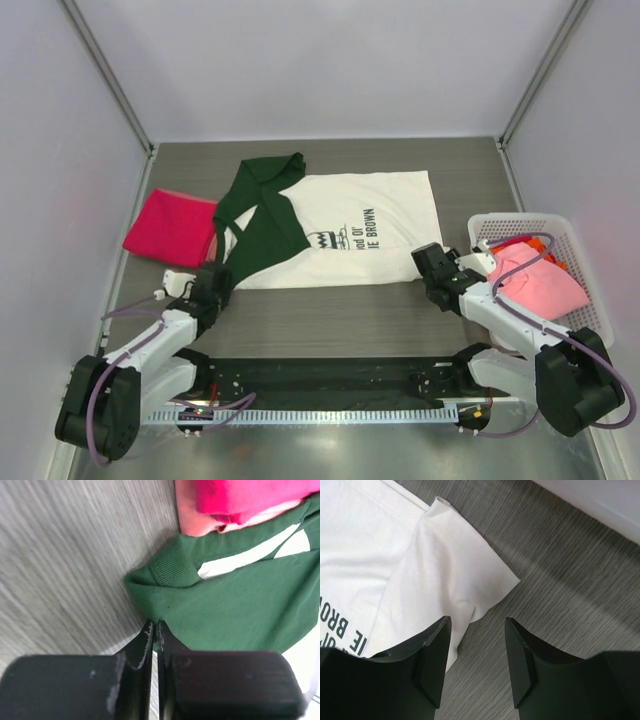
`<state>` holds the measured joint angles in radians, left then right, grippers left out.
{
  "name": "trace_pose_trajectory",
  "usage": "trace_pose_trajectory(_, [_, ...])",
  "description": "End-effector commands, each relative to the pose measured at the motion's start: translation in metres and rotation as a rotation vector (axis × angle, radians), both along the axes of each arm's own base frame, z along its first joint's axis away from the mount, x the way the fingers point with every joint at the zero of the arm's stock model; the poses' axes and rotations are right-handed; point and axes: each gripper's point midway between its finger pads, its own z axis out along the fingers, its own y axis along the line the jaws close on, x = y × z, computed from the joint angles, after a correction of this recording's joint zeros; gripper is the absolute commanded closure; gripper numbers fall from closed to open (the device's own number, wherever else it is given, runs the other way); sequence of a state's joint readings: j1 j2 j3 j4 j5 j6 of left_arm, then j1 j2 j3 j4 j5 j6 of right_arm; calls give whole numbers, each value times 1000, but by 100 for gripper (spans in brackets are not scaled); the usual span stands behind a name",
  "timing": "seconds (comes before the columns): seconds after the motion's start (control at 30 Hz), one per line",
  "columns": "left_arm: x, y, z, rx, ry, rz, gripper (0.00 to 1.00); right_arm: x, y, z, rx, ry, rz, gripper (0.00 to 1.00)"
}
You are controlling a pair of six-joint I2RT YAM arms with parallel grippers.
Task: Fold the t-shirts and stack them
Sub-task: Fold the tshirt
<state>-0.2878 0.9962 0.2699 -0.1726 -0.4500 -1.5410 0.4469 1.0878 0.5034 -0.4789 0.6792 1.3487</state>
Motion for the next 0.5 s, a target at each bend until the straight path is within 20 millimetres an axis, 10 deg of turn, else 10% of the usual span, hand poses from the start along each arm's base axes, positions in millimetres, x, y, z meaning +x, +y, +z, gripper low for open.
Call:
trace_pose_trajectory(0.0, [-10,20,-2,71,0,60,98,5,-7,1,-21,-41,-72,47])
trace_pose_trajectory(0.47, [-11,30,16,116,-39,82,100,16,-24,-25,-148,-12,-183,53])
